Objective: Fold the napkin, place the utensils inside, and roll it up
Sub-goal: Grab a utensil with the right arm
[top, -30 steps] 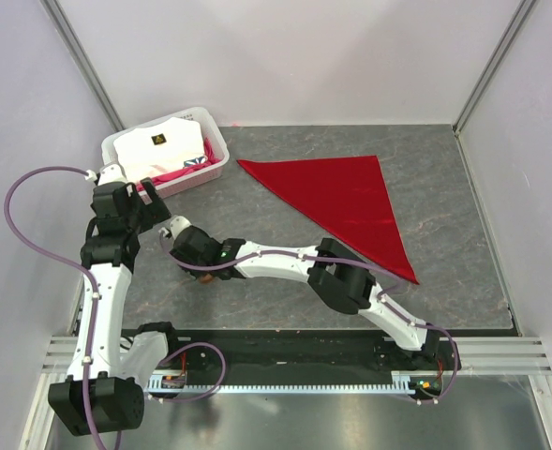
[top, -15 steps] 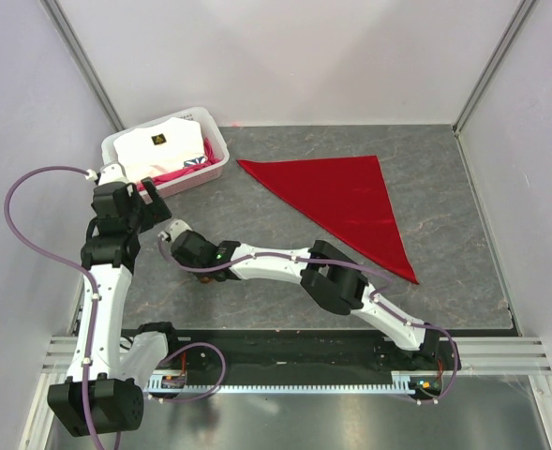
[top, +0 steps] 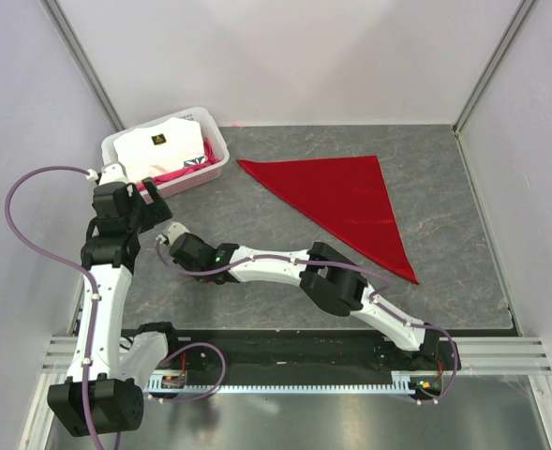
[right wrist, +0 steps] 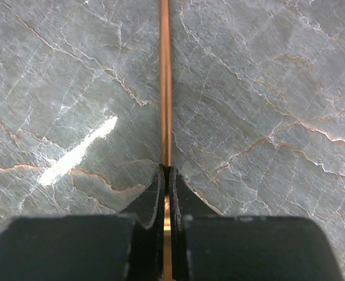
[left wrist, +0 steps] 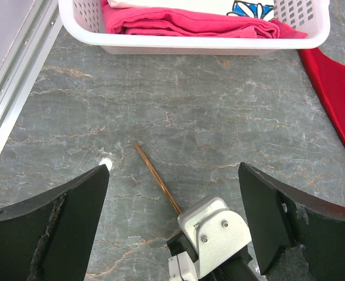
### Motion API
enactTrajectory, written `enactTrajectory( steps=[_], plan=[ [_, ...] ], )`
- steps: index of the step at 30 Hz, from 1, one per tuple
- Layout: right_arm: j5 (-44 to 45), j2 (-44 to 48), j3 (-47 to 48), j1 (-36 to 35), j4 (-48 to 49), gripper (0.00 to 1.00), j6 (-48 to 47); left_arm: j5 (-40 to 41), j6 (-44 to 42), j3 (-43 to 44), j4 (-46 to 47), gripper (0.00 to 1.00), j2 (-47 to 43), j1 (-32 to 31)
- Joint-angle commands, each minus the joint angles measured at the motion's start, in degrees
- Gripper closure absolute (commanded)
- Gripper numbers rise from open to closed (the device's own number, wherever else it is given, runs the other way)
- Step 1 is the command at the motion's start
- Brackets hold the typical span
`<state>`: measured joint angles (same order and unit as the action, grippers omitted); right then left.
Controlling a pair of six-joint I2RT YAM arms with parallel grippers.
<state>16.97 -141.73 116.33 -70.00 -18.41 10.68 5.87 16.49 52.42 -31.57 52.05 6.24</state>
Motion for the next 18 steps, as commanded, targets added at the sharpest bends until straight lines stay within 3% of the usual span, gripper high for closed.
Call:
enactTrajectory(
  steps=[1, 12, 18],
  plan=[
    [3.5, 0.6, -4.4, 0.2, -0.7, 1.00, 0.8, -0.2, 0.6, 0.3, 2.0, 0.00, -1.2, -0.2],
    [9.8, 20.2, -32.9, 0.7, 8.7, 1.00, 5.0, -1.8, 0.6, 0.1, 2.2, 0.00, -1.3, -0.3],
    [10.8, 30.6, -44.8, 3.8, 11.6, 1.00, 2.1, -3.8, 0.4, 0.0, 2.7, 0.00, -1.3, -0.2]
  ],
)
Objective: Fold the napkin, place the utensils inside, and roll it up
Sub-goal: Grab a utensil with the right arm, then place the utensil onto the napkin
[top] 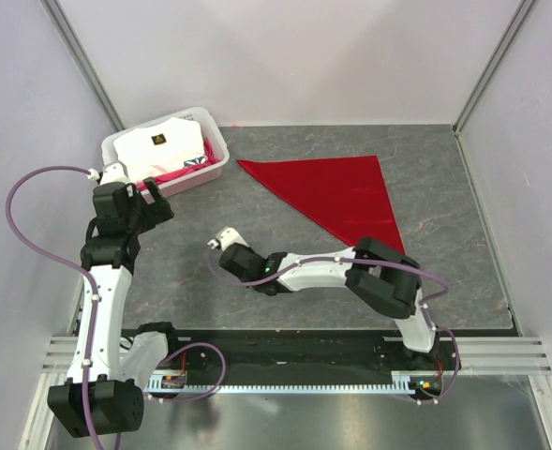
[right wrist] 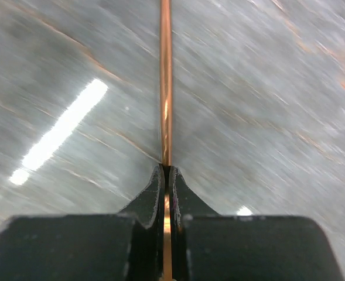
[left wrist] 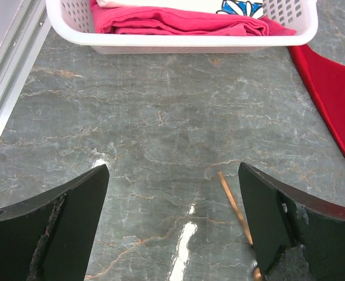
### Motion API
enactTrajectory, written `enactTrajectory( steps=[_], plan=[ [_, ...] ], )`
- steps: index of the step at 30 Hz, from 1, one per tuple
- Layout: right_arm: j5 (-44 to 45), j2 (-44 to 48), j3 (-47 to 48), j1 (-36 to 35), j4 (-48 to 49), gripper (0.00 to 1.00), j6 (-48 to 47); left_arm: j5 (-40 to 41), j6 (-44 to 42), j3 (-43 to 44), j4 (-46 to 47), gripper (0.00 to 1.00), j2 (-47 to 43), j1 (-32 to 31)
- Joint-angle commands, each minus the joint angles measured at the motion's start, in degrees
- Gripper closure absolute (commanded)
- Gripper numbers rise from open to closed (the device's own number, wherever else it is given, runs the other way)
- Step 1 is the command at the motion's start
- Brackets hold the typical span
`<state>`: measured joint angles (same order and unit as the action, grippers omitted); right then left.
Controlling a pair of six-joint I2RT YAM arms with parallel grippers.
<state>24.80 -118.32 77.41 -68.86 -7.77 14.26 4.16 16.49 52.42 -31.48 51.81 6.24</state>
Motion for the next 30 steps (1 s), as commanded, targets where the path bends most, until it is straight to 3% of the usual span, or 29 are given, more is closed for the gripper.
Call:
enactTrajectory(
  steps=[1, 7, 10, 13, 20, 30],
  plan=[
    [2.5, 8.6, -7.0, 3.2, 1.4, 1.00, -2.2, -2.2, 0.4, -0.1, 2.6, 0.00, -0.8, -0.3],
    [-5.8, 20.2, -17.5, 8.2, 7.3, 1.00, -17.3, -3.0, 0.3, -0.2, 2.7, 0.00, -1.0, -0.3],
    [-13.4, 25.3, -20.4, 14.3, 8.7, 1.00, -21.7, -3.3, 0.2, -0.3, 2.8, 0.00, -1.2, -0.3],
    [-15.0, 27.8, -21.4, 19.7, 8.2, 1.00, -25.7, -3.5, 0.2, -0.3, 2.7, 0.00, -1.1, -0.3],
    [-16.3, 23.6, -17.5, 29.3, 3.8, 1.00, -33.8, -4.0, 0.4, -0.2, 2.7, 0.00, -0.7, -0.4],
    [-19.5, 15.5, -12.2, 35.8, 3.9, 1.00, -40.1, -4.0, 0.4, 0.0, 2.7, 0.00, 0.4, -0.6]
  ],
)
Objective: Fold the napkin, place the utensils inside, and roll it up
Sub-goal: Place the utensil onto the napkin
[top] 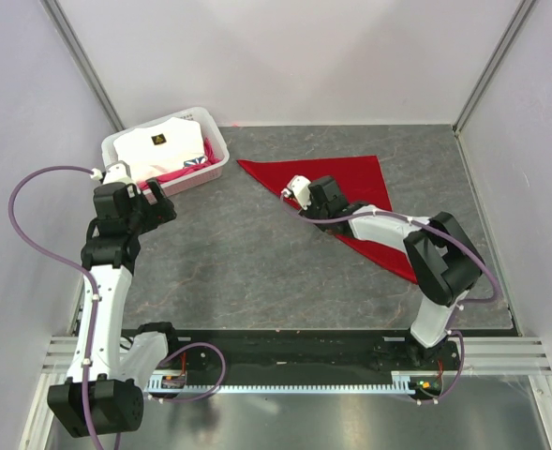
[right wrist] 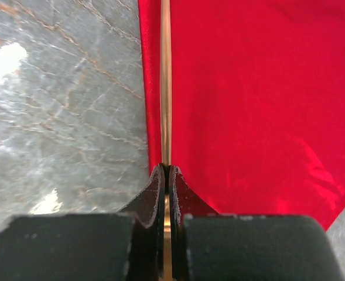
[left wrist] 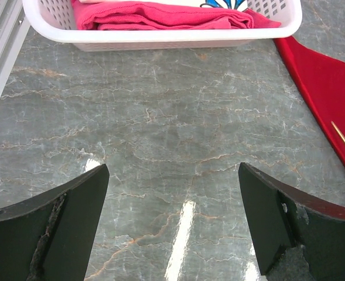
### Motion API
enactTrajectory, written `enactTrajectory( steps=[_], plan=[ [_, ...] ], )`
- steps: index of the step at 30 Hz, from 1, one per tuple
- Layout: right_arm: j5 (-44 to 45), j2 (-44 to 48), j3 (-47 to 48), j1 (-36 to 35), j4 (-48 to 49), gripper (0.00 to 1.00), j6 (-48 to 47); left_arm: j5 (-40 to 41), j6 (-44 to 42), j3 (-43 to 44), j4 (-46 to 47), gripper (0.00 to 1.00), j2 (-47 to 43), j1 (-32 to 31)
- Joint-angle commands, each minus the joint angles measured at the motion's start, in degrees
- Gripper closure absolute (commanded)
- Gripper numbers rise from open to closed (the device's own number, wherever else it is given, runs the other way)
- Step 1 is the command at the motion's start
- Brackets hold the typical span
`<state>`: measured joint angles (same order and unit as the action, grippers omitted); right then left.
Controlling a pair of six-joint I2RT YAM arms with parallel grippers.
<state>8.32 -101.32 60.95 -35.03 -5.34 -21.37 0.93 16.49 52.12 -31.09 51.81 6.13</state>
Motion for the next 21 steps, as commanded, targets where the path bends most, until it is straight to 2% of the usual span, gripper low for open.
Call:
enactTrajectory(
  steps=[1, 11, 21],
  plan=[
    [-4.0, -2.1, 4.6, 2.7, 1.4, 1.00, -4.6, -0.8, 0.3, 0.4, 2.3, 0.00, 0.6, -0.6],
    [-12.4, -6.4, 8.3, 8.3, -0.4, 1.00, -6.0, -2.2, 0.2, 0.5, 2.0, 0.00, 1.4, -1.0],
    [-14.4, -9.2, 9.7, 9.8, -1.6, 1.00, -7.1, -2.6, 0.3, 0.5, 2.0, 0.00, 2.0, -1.3]
  ],
)
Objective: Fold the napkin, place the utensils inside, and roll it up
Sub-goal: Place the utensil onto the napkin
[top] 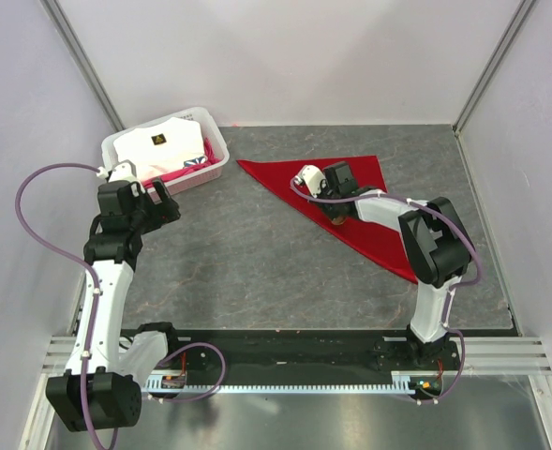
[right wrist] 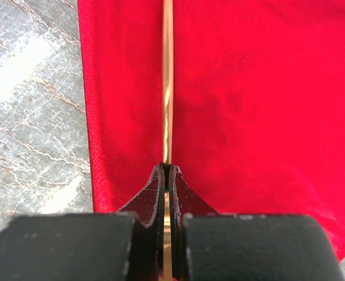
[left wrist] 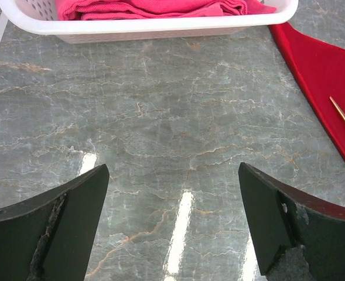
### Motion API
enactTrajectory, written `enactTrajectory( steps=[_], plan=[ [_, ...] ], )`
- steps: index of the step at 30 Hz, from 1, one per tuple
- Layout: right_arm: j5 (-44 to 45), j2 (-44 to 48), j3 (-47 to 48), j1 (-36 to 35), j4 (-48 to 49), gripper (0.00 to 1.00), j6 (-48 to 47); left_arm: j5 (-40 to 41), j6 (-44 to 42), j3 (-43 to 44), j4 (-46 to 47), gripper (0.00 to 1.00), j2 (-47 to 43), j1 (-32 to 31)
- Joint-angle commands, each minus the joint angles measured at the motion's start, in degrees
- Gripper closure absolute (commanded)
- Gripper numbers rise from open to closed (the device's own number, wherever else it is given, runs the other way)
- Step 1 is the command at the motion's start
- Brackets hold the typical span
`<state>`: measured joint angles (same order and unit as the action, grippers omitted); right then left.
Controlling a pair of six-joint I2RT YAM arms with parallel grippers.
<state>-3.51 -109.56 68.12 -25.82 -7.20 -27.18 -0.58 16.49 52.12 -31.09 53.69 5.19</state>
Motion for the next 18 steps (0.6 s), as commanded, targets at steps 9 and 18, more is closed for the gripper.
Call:
enactTrajectory(
  steps=[9, 18],
  plan=[
    [-1.4, -2.6, 3.3, 1.7, 0.2, 1.00, -2.1, -1.1, 0.2, 0.5, 1.9, 0.00, 0.3, -0.5],
    [0.1, -2.9, 4.1, 1.9, -1.0, 0.88, -1.6, -1.2, 0.2, 0.4, 2.0, 0.00, 0.4, -0.6]
  ],
)
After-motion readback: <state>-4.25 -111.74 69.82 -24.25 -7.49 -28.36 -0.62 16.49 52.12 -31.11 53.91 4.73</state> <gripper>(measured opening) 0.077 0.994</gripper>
